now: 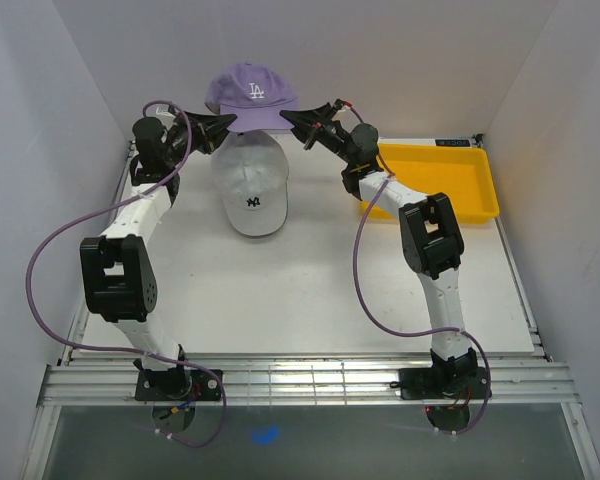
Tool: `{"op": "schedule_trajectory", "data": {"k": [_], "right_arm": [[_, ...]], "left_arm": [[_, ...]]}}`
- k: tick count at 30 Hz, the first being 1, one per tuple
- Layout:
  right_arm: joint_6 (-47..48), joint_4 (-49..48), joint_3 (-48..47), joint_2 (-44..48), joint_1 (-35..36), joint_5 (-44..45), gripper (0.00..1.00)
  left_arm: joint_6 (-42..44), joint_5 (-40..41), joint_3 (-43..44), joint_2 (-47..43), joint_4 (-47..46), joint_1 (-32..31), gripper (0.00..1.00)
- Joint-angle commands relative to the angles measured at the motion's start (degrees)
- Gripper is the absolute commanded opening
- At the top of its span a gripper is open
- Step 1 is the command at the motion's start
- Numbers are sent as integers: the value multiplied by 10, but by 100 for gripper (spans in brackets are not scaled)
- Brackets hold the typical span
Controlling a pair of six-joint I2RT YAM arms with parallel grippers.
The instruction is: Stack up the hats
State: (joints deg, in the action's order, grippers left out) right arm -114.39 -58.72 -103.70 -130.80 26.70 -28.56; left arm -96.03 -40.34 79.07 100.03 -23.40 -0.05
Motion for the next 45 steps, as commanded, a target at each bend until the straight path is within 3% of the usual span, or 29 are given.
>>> {"op": "schedule_trajectory", "data": {"k": [1, 16, 45], "right_arm": [[24, -60, 13, 13, 14, -34, 8], [44, -93, 90, 42, 25, -59, 8], [128, -95, 199, 82, 34, -123, 8]], "left_arm": [[16, -37, -10, -11, -15, -6, 0], [29, -63, -88, -58, -17, 0, 0], [73, -121, -214, -133, -17, 78, 0]]}}
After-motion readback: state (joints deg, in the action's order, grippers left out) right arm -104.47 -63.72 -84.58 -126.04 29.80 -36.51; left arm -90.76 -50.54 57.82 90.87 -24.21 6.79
